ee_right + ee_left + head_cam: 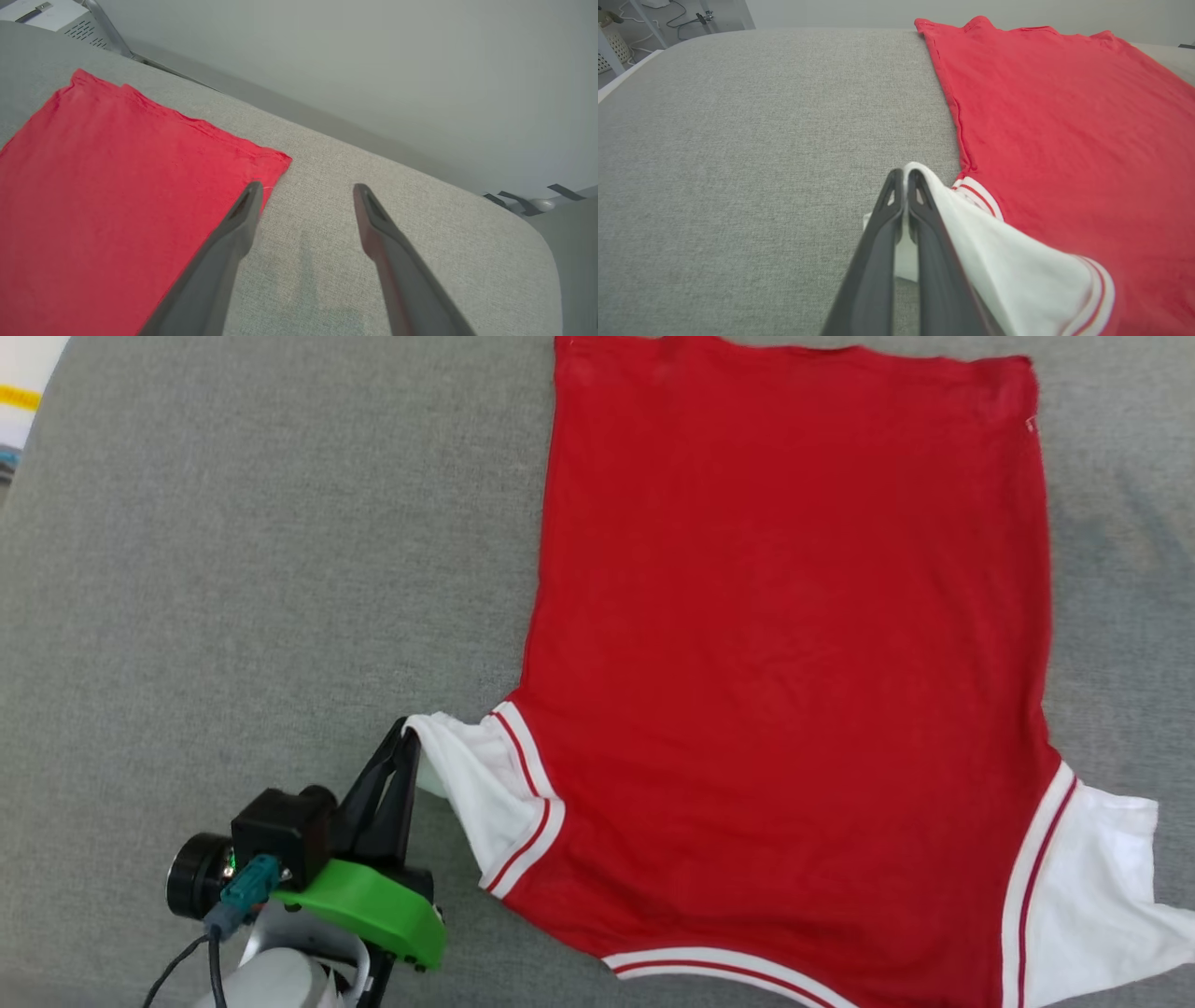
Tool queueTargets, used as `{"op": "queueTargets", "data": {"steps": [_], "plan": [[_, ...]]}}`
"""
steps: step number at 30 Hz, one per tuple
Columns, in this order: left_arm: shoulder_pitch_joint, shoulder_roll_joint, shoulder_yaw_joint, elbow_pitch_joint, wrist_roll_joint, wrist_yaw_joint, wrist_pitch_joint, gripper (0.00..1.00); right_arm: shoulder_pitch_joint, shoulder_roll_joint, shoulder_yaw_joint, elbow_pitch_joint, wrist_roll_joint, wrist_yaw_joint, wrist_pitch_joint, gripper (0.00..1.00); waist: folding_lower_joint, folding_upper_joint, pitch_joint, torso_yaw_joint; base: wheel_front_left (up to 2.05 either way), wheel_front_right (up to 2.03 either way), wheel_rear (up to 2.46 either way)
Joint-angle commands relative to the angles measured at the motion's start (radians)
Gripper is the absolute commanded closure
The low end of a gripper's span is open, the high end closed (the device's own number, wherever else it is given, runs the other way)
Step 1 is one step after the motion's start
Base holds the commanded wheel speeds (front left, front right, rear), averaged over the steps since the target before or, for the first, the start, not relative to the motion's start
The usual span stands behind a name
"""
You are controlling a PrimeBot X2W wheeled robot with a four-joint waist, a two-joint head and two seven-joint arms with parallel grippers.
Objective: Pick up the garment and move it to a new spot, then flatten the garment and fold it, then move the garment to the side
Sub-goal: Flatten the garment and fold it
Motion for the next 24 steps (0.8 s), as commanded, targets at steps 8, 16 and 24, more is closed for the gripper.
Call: {"op": "queueTargets", "data": {"steps": [8,16,24], "plan": [[-0.087,-0.051,-0.023,-0.046,0.062,0.005,-0.006,1.0,-0.248,0.121,0.03,0.254,-0.059,-0.001,0.362,0.0,0.0001,0.0,0.212,0.158,0.0,0.0,0.0],[-0.127,-0.081,-0.034,-0.043,0.084,0.001,-0.006,1.0,-0.297,0.189,0.017,0.396,-0.162,-0.001,0.388,0.0,0.0001,0.0,0.275,0.19,0.0,0.0,0.0],[-0.124,-0.092,-0.027,-0.02,0.085,-0.002,-0.006,1.0,-0.199,0.171,0.049,0.402,-0.13,-0.001,0.417,1.0,0.0001,0.0,0.253,0.178,0.0,0.0,0.0]]}}
